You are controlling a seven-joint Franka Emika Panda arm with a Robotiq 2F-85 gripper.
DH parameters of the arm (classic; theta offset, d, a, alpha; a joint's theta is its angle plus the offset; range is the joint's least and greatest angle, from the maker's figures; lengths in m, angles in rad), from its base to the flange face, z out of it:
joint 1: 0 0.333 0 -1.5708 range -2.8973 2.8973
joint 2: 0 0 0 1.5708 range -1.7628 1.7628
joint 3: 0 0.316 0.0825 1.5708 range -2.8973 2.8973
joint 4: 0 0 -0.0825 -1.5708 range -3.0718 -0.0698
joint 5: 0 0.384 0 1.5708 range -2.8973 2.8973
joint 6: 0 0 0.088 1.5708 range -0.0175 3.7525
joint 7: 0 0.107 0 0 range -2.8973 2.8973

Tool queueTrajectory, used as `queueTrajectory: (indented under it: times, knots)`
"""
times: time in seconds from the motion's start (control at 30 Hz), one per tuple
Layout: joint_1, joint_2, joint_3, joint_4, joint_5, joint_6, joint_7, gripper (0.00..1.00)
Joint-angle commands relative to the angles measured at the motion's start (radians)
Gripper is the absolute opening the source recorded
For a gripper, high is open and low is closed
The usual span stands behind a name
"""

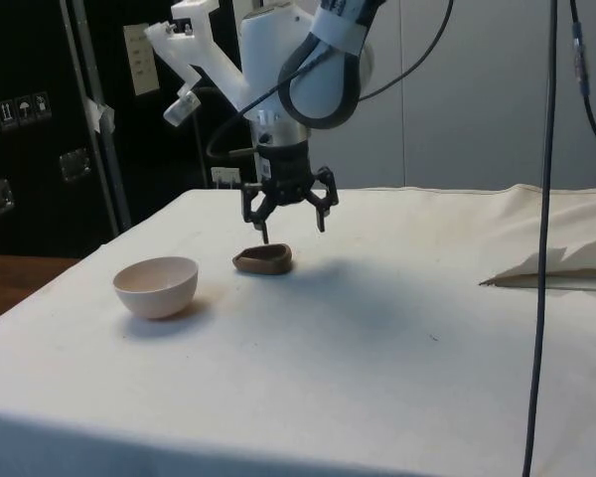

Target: Pour the coffee beans from the cup into the bowl.

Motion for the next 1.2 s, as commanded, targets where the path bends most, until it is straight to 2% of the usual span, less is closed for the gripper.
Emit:
queueTrajectory:
  times: [0.0,0.03,0.1,0.27,0.3,0.33,0.53,0.6,0.63,0.67,0.97,1.0,1.03,1.17]
  knots:
    - [0.000,0.000,0.001,0.000,0.000,0.003,0.005,1.00]
    - [-0.005,0.003,0.008,-0.004,0.014,0.028,0.007,1.00]
    - [-0.007,0.006,0.011,-0.007,0.017,0.047,0.017,1.00]
    - [-0.007,0.011,0.012,-0.016,0.031,0.081,0.023,1.00]
    - [0.000,0.012,0.002,-0.007,0.018,0.058,0.024,1.00]
    - [-0.007,0.011,0.011,-0.020,0.032,0.088,0.024,1.00]
    - [-0.005,0.003,0.007,-0.057,0.046,0.126,0.026,1.00]
    - [-0.007,-0.003,0.008,-0.071,0.050,0.133,0.030,1.00]
    - [-0.001,0.005,0.000,-0.060,0.039,0.117,0.031,1.00]
    - [-0.007,-0.004,0.008,-0.074,0.052,0.134,0.031,1.00]
    - [-0.004,0.006,0.006,-0.073,0.080,0.134,0.054,1.00]
    - [-0.001,0.004,0.000,-0.071,0.072,0.119,0.051,1.00]
    - [-0.005,0.007,0.005,-0.072,0.082,0.134,0.056,1.00]
    - [-0.005,0.010,0.003,-0.071,0.083,0.136,0.071,1.00]
